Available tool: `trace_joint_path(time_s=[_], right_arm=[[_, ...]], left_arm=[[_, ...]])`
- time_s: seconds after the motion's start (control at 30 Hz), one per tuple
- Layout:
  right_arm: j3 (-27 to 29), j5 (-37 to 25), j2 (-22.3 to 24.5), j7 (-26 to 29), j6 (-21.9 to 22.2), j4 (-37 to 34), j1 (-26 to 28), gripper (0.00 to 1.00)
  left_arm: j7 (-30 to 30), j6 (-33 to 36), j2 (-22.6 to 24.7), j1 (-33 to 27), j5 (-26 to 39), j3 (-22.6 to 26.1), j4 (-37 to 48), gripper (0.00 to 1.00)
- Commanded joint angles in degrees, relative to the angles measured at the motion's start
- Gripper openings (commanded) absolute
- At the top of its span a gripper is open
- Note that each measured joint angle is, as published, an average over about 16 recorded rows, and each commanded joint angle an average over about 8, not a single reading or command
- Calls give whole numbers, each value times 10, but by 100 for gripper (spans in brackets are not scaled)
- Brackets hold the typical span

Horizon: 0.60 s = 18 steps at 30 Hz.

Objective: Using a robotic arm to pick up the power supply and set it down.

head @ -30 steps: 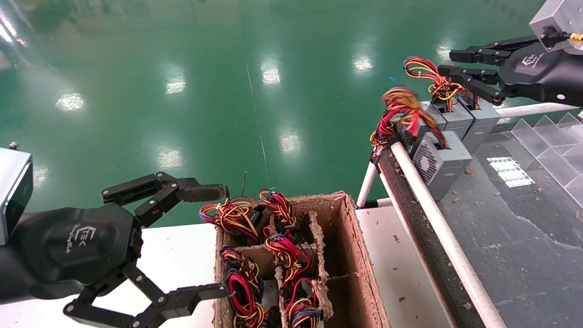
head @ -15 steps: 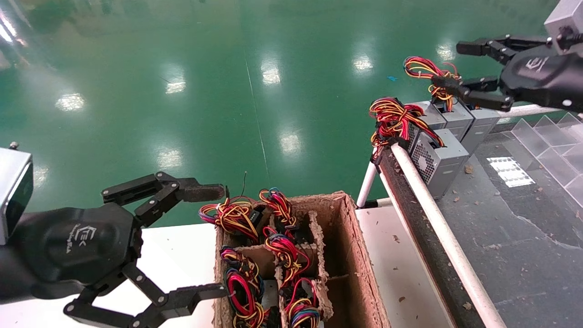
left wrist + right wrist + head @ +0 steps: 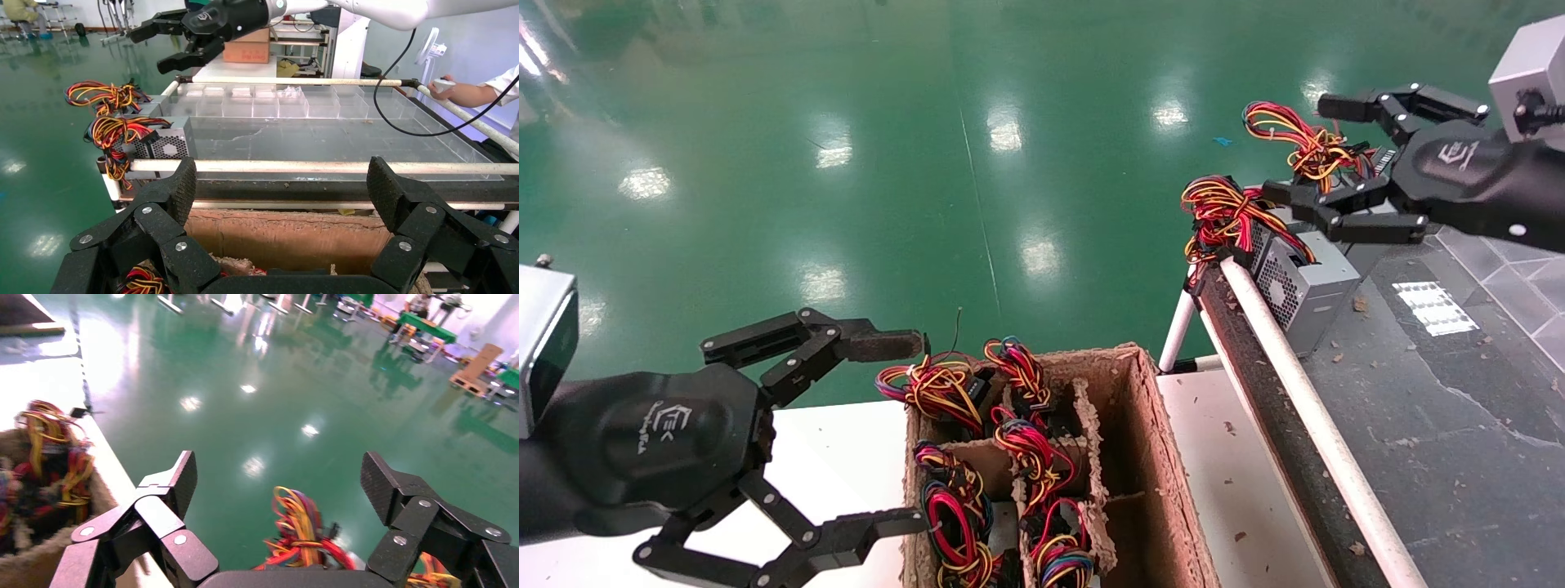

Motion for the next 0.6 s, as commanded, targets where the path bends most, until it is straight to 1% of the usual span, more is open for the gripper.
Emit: trace_joint_path(time_s=[0.03, 0.6], right_arm=[[2, 12, 4, 10, -3, 21, -16, 100], [20, 114, 41, 97, -27, 195, -146, 100]], left_arm=[[0, 0, 0, 0, 0, 0, 0, 100], [0, 0, 0, 0, 0, 0, 0, 100]])
